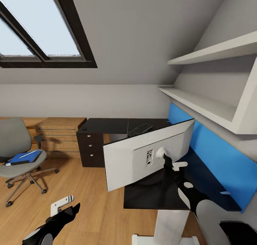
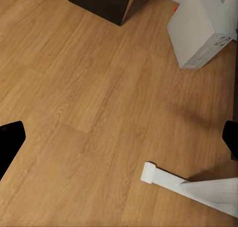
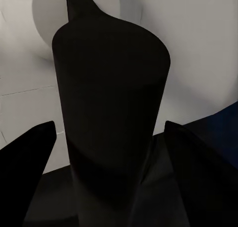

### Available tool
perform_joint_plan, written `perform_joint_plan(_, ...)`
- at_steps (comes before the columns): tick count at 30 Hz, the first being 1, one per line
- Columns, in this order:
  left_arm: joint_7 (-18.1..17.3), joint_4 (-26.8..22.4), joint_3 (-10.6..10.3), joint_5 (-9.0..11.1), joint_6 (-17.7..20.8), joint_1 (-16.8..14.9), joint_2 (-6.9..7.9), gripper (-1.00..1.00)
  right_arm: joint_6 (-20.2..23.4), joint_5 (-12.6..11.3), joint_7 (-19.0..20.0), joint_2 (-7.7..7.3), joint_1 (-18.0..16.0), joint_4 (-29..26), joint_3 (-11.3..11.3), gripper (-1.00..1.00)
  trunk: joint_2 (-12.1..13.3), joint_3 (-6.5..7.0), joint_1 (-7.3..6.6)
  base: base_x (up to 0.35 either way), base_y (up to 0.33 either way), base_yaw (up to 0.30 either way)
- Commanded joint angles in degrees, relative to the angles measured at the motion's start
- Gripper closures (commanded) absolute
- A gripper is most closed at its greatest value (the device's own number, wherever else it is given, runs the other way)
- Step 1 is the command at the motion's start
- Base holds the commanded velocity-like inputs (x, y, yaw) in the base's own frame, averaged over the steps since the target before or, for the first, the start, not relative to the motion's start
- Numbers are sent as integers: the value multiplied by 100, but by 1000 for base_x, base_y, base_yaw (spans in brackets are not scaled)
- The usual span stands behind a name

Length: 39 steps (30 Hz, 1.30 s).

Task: In the bedroom, organize the workspace by keeping the computer under the desk, ensuring the monitor is on the desk, placing the keyboard on the desk next to the monitor, placing the mouse on the desk next to the keyboard, moving the folder from the swivel chair onto the desk next to the mouse, stacking the notebook on top of the folder with the pen on top of the notebook, and positioning the swivel chair next to the desk.

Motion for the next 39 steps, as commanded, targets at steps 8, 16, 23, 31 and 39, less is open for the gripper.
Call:
perform_joint_plan(8, 42, -8, 4, 61, 24, 1, 0, -100, 96, 59, 440, -57, 3, 14, 36, 100, -3, -6, 3, 0, 0, 0)
perform_joint_plan(16, 42, -8, 3, 61, 24, -1, 0, -100, 104, 59, 438, -55, 3, 14, 37, 100, -3, -6, 3, 0, 0, 0)
perform_joint_plan(23, 42, -8, 3, 61, 24, -2, -2, -100, 104, 59, 431, -54, 3, 11, 44, 100, -3, -6, 3, 0, 0, 0)
perform_joint_plan(31, 42, -8, 3, 61, 19, 2, -7, -100, 103, 59, 430, -58, 3, 13, 43, 100, -3, -6, 3, 4, 0, 0)
perform_joint_plan(39, 42, -8, 3, 61, 15, -3, -9, -100, 103, 59, 429, -59, 3, 15, 44, 100, -3, -6, 3, 251, 0, 0)
